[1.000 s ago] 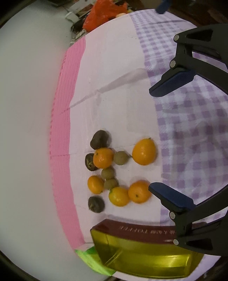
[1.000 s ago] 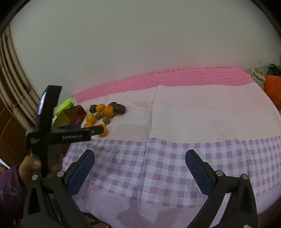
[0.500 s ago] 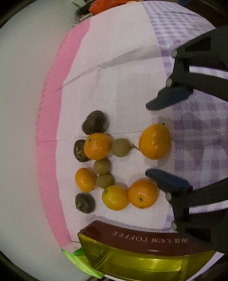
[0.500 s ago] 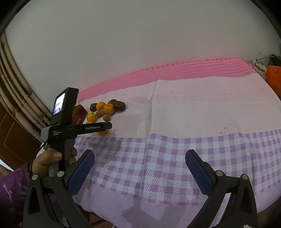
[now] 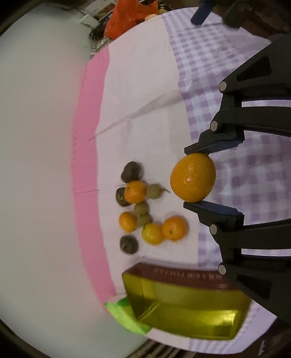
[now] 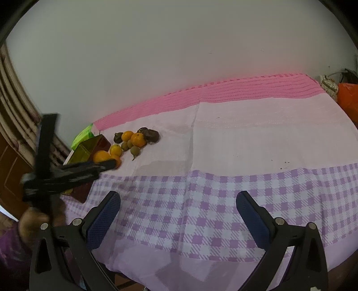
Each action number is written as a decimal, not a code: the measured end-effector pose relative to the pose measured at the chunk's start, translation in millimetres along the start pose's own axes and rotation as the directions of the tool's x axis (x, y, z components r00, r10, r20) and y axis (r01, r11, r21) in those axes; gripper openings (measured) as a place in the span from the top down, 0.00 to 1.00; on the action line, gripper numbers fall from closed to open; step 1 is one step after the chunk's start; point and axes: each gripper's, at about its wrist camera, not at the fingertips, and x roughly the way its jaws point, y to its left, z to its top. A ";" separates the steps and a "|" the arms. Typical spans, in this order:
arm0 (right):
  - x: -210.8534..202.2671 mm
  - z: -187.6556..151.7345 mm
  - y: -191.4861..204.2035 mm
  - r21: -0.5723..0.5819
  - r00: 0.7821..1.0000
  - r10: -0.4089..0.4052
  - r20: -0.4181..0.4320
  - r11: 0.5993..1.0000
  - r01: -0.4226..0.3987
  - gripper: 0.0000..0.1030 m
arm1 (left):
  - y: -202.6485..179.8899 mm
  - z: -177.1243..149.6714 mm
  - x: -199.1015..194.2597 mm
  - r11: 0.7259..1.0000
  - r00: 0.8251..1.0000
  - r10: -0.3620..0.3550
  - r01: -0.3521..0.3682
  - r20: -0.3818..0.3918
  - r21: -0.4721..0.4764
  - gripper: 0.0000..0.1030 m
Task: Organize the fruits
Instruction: 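Carry the mandarin over the gold tin tray and open the left gripper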
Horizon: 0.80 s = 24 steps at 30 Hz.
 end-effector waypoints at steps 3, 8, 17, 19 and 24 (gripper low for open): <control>3.7 -5.3 6.4 -0.019 1.000 -0.007 -0.010 1.000 0.006 0.00 | 8.7 2.7 -17.1 1.000 1.000 0.014 -0.014 0.019 -0.026 0.60; 15.0 -14.5 14.9 -0.050 0.999 -0.024 -0.039 0.998 0.022 0.00 | 18.5 -6.7 -41.7 0.997 0.998 0.055 -0.053 0.039 -0.054 0.60; 38.4 -34.5 24.3 -0.083 0.993 -0.060 -0.102 0.995 0.052 0.00 | 55.4 -25.3 -61.5 0.985 0.988 0.147 -0.141 0.054 -0.103 0.60; 41.8 -38.8 28.2 -0.085 0.991 -0.060 -0.118 0.995 0.050 0.00 | 64.3 -27.6 -65.4 0.981 0.984 0.167 -0.159 0.064 -0.113 0.60; 39.2 -53.4 52.4 -0.125 0.991 -0.046 -0.129 0.992 0.030 0.00 | 89.5 -31.5 -69.9 0.973 0.978 0.193 -0.180 0.076 -0.146 0.59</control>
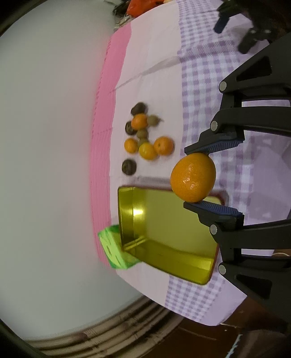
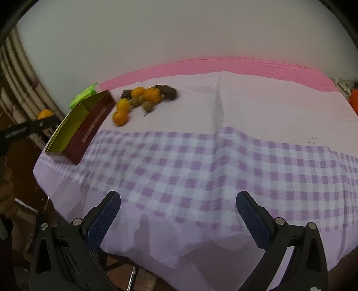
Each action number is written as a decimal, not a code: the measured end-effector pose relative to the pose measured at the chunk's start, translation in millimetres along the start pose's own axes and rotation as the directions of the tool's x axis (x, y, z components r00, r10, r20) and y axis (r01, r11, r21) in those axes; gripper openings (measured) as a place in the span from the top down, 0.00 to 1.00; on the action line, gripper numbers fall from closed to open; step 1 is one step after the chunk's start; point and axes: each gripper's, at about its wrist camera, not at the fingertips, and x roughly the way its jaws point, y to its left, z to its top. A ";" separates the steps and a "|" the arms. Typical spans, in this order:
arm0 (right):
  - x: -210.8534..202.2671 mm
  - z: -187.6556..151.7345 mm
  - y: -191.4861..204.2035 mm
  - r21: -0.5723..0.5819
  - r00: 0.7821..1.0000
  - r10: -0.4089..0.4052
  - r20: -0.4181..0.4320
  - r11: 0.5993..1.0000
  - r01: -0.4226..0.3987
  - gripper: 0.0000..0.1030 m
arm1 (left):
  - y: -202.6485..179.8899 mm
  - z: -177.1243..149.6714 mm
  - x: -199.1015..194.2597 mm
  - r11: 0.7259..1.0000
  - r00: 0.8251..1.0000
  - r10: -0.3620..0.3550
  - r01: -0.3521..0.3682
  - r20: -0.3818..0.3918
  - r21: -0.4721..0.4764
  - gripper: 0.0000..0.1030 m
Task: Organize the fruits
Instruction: 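Carry the mandarin over the gold tin tray and open the left gripper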
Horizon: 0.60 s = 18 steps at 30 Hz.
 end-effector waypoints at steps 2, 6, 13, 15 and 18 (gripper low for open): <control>-3.5 -4.6 12.1 -0.035 1.000 0.003 0.006 0.999 -0.002 0.00 | 9.3 0.4 2.9 1.000 1.000 0.002 -0.002 -0.005 -0.014 0.59; -8.4 -10.1 33.6 -0.103 1.000 0.000 0.002 0.995 0.000 0.00 | 23.2 1.8 9.1 1.000 1.000 0.024 -0.024 -0.001 -0.015 0.59; -8.6 -11.0 45.0 -0.131 1.000 -0.009 -0.021 0.991 0.006 0.00 | 49.2 8.4 26.9 0.996 0.996 0.092 -0.093 -0.007 -0.015 0.59; -8.2 -11.8 45.2 -0.130 1.000 -0.010 -0.024 0.992 0.007 0.00 | 57.7 11.8 34.4 0.993 0.993 0.114 -0.114 -0.015 -0.008 0.59; -7.2 -11.8 43.6 -0.128 0.999 -0.011 -0.033 0.992 0.007 0.00 | 69.2 17.8 50.0 0.988 0.987 0.156 -0.156 -0.028 0.019 0.59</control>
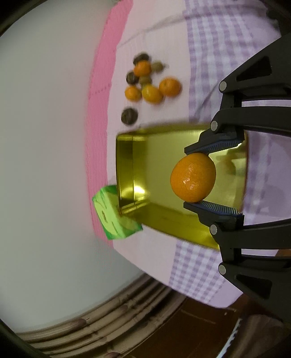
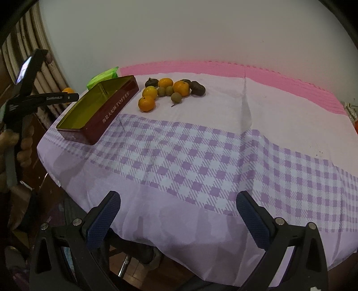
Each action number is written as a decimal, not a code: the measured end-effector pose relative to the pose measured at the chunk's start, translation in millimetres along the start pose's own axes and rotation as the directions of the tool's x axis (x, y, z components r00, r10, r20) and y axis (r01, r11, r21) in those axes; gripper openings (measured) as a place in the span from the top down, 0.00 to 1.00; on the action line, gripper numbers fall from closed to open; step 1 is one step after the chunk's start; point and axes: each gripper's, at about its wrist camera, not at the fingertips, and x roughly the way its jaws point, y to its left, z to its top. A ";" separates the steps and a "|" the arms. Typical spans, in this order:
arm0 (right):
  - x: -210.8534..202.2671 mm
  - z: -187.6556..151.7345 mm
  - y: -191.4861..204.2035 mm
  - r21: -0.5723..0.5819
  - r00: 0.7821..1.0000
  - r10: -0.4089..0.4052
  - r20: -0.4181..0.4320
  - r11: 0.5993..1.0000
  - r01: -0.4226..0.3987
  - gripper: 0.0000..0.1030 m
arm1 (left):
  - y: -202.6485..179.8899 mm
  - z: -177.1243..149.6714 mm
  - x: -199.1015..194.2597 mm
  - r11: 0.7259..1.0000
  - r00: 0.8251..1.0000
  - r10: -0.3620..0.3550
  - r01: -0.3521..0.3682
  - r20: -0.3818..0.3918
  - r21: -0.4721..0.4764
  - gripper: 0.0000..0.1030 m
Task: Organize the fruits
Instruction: 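Carry the mandarin over the gold tin tray and open the left gripper, then lower the right gripper onto the small green kiwi and close it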
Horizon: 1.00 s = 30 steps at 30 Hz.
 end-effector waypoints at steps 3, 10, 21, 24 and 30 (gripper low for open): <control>2.4 -1.5 -3.5 0.006 1.000 0.001 -0.013 1.000 -0.001 0.00 | 8.2 7.9 19.8 0.999 0.999 0.015 -0.014 -0.031 0.029 0.59; 6.4 -4.0 -11.4 0.034 0.999 -0.002 -0.039 0.999 0.004 0.00 | 23.7 34.0 62.6 0.995 0.996 0.016 -0.007 -0.086 0.103 0.59; 16.2 0.6 -23.4 0.057 0.997 -0.007 -0.073 0.998 0.011 0.00 | 25.5 73.0 125.6 0.985 0.984 0.013 0.018 -0.180 0.170 0.59; 18.1 4.8 -24.8 0.055 0.997 -0.007 -0.075 0.998 0.012 0.00 | 23.5 81.0 138.6 0.985 0.982 0.022 0.011 -0.188 0.173 0.59; 22.7 19.2 -17.7 0.016 0.997 0.005 -0.080 1.000 -0.004 0.00 | 18.0 88.1 142.1 0.983 0.982 0.047 -0.013 -0.182 0.186 0.58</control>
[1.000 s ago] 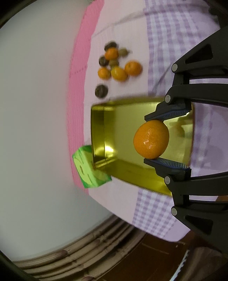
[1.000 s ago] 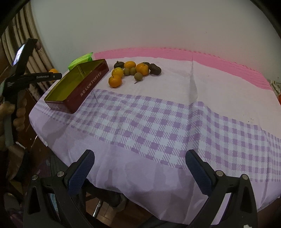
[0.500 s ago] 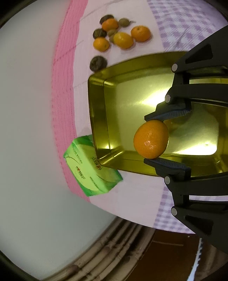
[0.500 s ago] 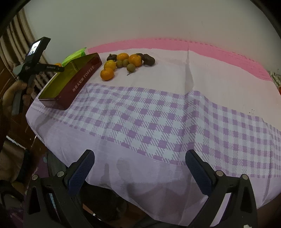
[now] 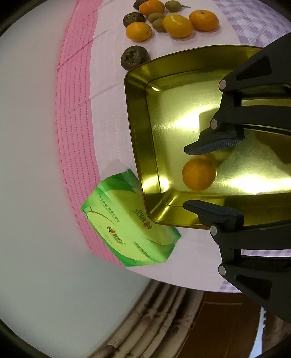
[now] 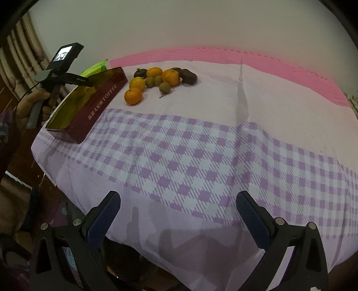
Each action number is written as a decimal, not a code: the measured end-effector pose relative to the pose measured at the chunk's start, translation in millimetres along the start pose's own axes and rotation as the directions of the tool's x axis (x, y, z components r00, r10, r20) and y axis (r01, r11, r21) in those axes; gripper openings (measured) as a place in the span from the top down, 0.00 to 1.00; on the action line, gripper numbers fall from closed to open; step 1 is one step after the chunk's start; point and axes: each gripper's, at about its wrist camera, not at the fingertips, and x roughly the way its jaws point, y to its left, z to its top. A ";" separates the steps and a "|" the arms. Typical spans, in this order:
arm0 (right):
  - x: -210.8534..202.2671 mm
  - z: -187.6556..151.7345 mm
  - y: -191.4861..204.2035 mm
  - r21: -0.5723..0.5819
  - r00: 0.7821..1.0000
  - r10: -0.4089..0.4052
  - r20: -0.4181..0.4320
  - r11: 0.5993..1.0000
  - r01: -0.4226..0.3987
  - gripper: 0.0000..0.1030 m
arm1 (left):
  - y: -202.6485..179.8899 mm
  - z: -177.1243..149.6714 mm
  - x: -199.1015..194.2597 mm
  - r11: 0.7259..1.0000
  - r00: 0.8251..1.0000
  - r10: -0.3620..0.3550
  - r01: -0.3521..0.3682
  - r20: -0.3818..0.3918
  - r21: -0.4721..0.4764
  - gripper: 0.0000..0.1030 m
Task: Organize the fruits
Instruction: 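Lower the right gripper onto the small green kiwi and close it, then carry the kiwi into the gold tin tray and open the right gripper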
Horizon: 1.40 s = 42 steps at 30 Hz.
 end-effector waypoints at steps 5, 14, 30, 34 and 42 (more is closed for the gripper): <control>-2.1 22.5 8.0 -0.035 0.999 0.033 0.043 0.999 -0.031 0.00 | 4.0 -13.2 -60.7 0.993 0.992 -0.056 0.067 0.110 -0.095 0.53; 25.3 93.5 12.9 -0.047 0.983 0.098 0.153 0.995 -0.092 0.40 | -8.8 -107.2 -183.6 0.936 0.966 -0.111 0.181 0.235 -0.301 0.25; 116.1 153.8 14.6 0.065 0.994 0.084 0.072 0.994 -0.089 0.47 | -30.7 -181.0 -181.4 0.935 0.959 0.030 0.073 0.282 -0.347 0.25; 134.6 162.6 15.6 0.071 0.996 0.080 0.043 0.994 -0.083 0.54 | -30.3 -180.5 -173.4 0.938 0.965 0.017 0.076 0.263 -0.339 0.25; 121.8 151.4 8.9 0.086 0.994 0.105 0.043 0.990 -0.108 0.78 | -38.9 -180.6 -176.5 0.954 0.961 0.043 0.042 0.274 -0.297 0.25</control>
